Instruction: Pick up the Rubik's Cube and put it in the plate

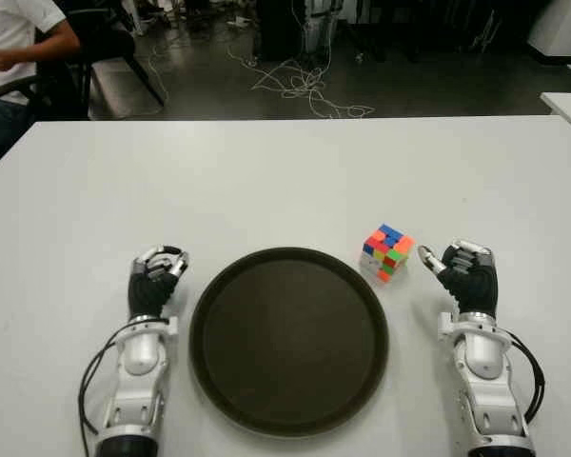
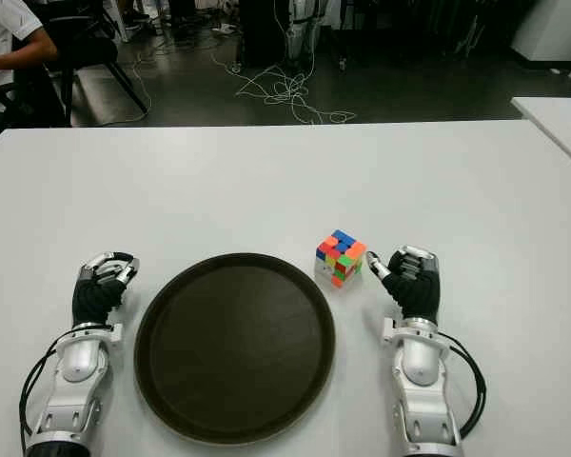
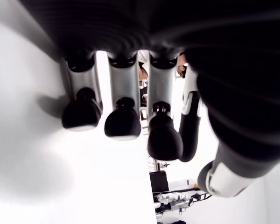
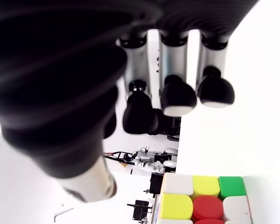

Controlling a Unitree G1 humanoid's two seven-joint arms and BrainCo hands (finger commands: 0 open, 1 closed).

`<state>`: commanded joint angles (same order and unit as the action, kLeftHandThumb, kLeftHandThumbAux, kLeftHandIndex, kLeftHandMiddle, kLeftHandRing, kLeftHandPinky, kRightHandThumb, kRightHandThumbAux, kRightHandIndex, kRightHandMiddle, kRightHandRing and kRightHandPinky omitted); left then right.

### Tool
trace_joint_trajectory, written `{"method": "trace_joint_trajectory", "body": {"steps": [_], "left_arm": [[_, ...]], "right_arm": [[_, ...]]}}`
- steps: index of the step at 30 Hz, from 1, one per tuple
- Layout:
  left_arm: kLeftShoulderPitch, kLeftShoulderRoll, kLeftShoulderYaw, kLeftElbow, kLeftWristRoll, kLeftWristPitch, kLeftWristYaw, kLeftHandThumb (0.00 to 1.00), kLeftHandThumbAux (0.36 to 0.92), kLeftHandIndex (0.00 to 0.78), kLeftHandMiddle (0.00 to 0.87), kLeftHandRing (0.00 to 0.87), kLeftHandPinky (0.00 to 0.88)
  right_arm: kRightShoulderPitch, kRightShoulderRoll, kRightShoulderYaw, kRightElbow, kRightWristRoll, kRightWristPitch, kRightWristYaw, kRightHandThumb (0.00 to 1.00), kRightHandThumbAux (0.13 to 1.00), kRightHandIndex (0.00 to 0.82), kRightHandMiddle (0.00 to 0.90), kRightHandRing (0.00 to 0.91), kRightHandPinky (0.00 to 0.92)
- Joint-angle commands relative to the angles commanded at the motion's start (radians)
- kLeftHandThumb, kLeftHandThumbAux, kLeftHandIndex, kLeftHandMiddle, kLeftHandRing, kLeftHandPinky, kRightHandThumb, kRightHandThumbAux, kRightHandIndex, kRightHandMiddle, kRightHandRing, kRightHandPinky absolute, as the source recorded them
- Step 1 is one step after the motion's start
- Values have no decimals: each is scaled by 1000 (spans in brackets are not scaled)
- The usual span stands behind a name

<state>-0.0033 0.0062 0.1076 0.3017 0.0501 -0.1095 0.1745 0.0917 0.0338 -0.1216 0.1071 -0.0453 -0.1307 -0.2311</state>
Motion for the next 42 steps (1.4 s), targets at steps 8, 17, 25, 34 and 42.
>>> {"method": "trace_joint_trajectory", "body": {"steps": [8,17,25,34,42], "left_arm": [[-7,0,7,13,-6,-14,0,718,699,446,820,831,822],[-14,-2,14,26,-5,-18,9,717,699,445,821,834,829],[-17,-4,17,30,-5,-18,12,718,699,445,820,831,826],[-22,-3,20,44,-11,-25,8,719,699,445,821,832,825],[-24,2,22,46,-17,-25,-2,718,699,446,819,831,823]], "right_arm": [[-12,2,-7,37,14,-36,11,134,896,756,833,844,840],[-19,1,-10,71,25,-90,23,85,916,745,823,836,834],[-24,-1,-11,91,24,-113,23,59,921,747,823,836,835],[-25,-2,-11,107,17,-120,18,111,913,729,814,834,840],[-32,-3,-5,109,-12,-118,-10,37,902,636,753,779,783]]}}
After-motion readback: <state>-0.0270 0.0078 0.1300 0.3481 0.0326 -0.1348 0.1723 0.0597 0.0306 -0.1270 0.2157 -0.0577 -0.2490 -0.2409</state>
